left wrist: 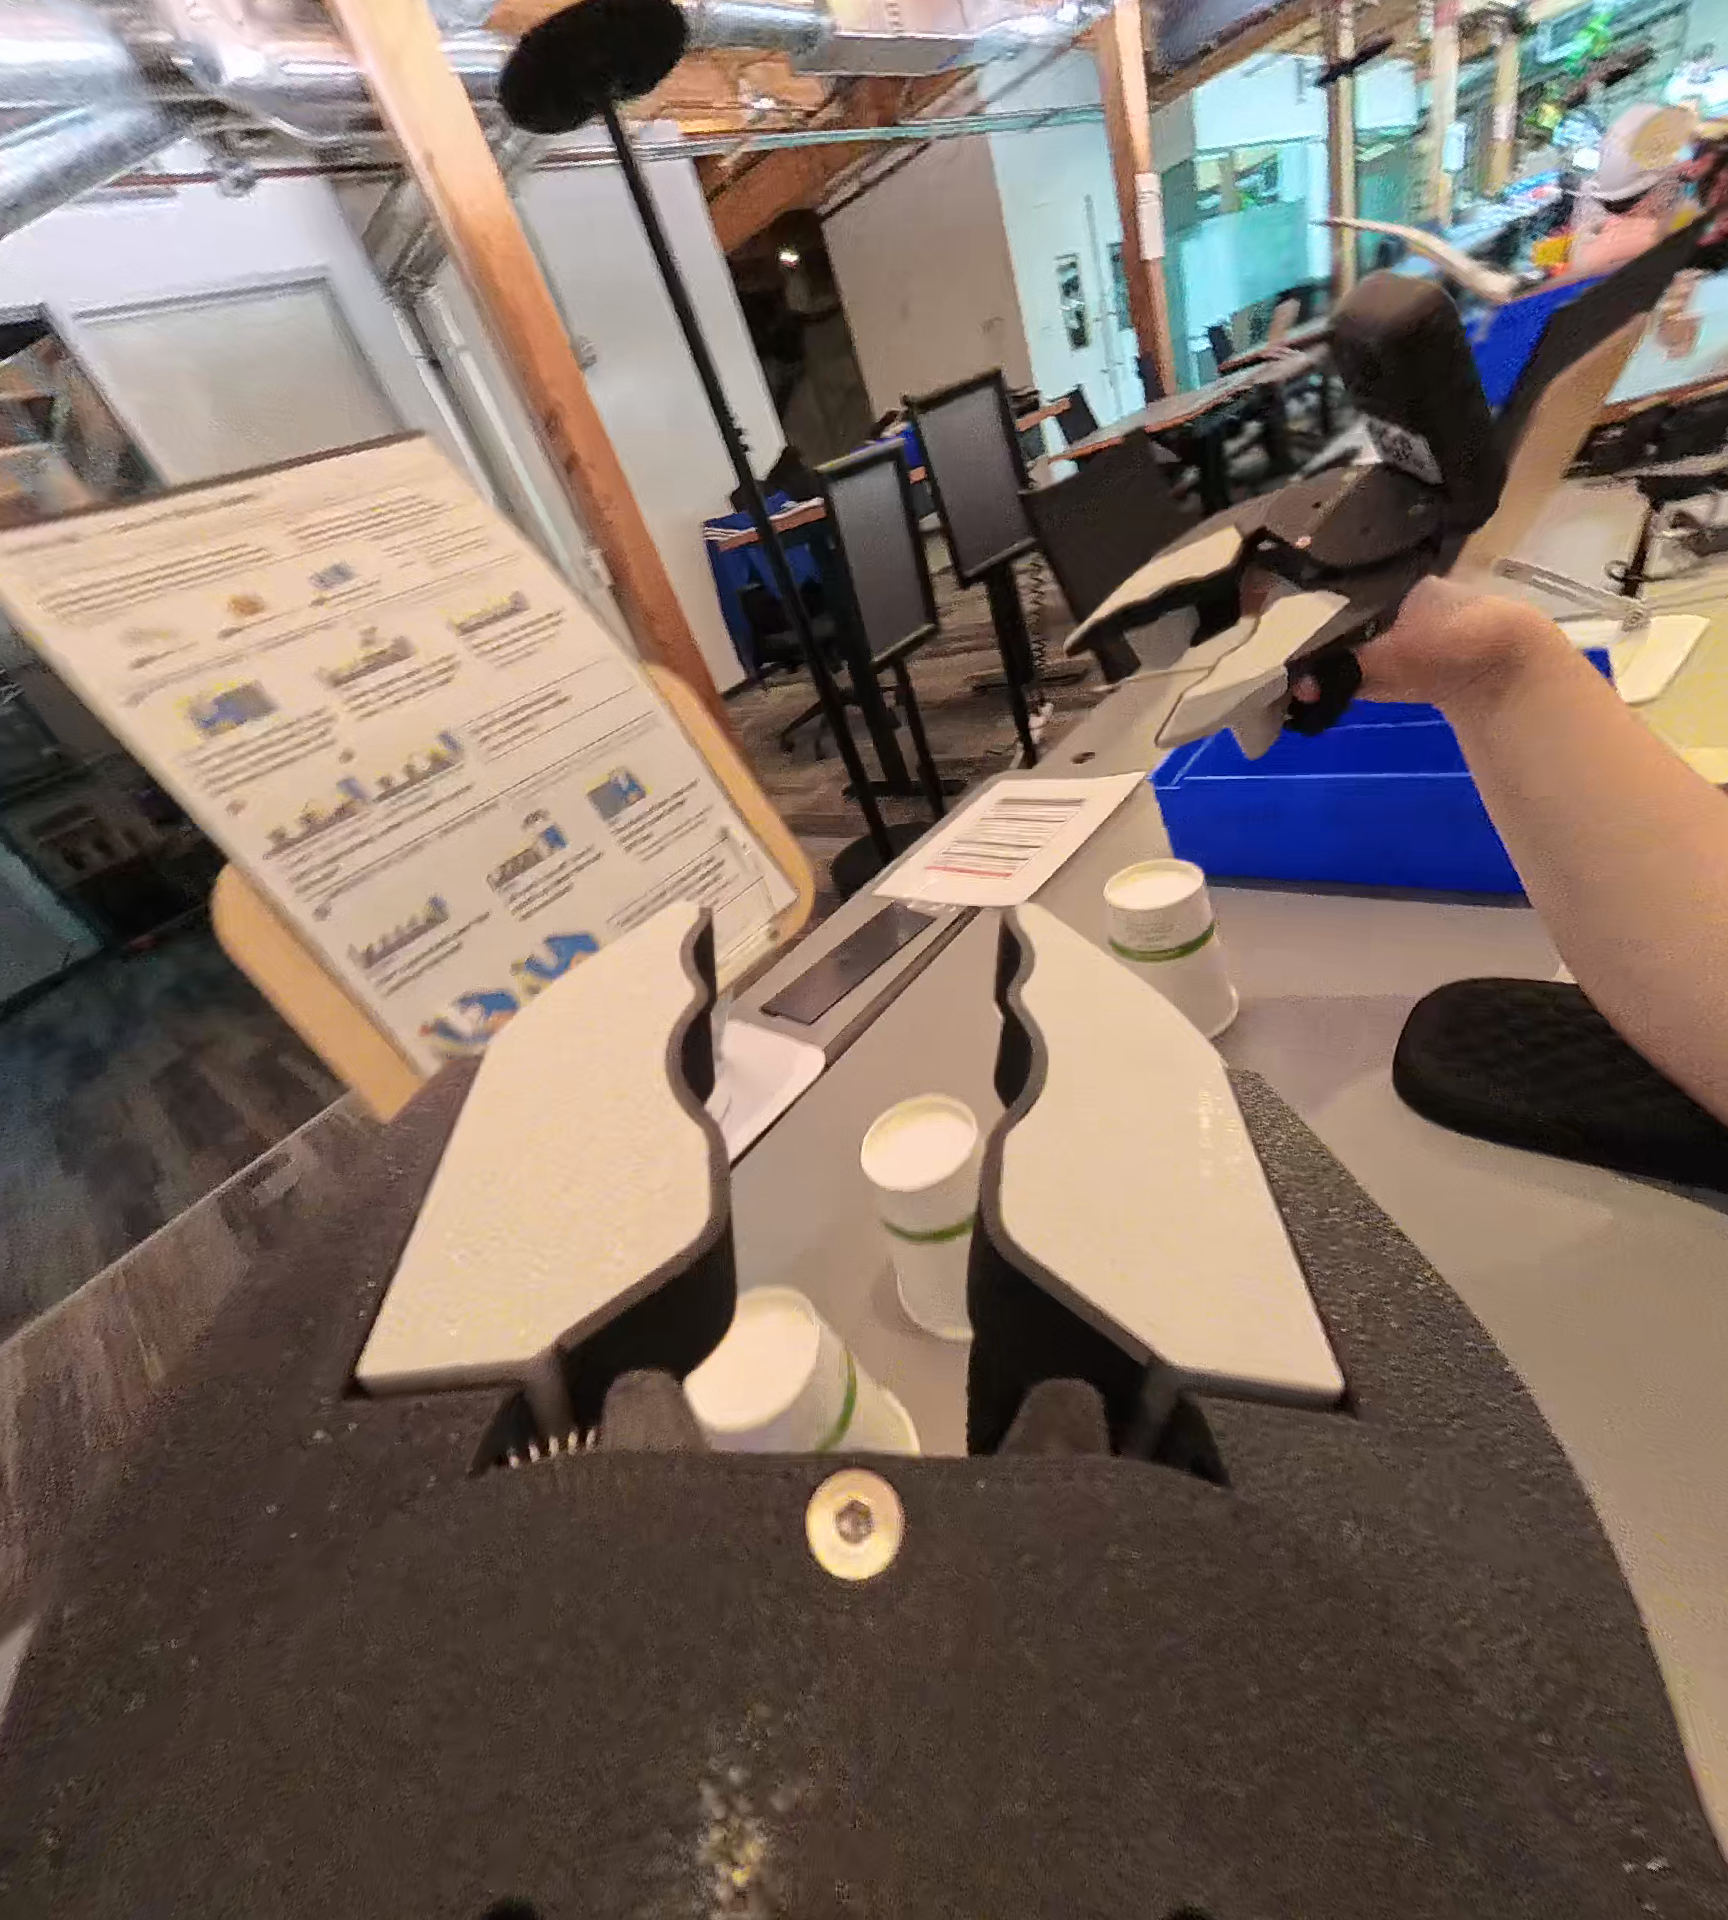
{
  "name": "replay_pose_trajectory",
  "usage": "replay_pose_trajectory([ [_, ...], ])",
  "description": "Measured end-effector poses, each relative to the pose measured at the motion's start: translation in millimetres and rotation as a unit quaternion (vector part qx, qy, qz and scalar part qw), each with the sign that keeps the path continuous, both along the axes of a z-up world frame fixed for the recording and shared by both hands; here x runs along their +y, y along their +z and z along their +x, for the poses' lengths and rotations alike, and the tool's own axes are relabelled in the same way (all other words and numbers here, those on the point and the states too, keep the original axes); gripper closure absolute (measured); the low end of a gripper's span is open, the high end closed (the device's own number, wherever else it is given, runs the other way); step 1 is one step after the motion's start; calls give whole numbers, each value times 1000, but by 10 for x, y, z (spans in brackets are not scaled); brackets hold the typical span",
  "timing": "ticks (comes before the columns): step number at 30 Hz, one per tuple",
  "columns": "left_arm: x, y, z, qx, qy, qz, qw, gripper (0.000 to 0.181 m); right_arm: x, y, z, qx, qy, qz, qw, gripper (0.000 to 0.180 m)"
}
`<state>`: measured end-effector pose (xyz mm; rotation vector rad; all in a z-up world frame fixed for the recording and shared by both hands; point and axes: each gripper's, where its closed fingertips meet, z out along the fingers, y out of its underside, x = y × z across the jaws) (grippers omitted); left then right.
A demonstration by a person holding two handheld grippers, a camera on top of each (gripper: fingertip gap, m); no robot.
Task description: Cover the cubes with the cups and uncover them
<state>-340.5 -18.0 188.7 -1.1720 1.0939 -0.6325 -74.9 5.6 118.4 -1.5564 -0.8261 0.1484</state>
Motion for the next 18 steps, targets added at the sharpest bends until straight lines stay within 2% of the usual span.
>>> replay_pose_trajectory([
  [4,103,-126,731,74,-45,1,996,123,-126,-77,567,1,-75,-3,997,100],
  [7,118,-331,1238,104,-80,1,991,122,-284,-284,859,-19,-107,-34,993,100],
  [12,2,-505,1952,100,-150,-2,984,123,-523,-615,1173,-45,-143,-97,984,100],
  [18,-153,-619,2520,104,-205,2,973,122,-643,-763,1392,-31,-168,-122,978,100],
])
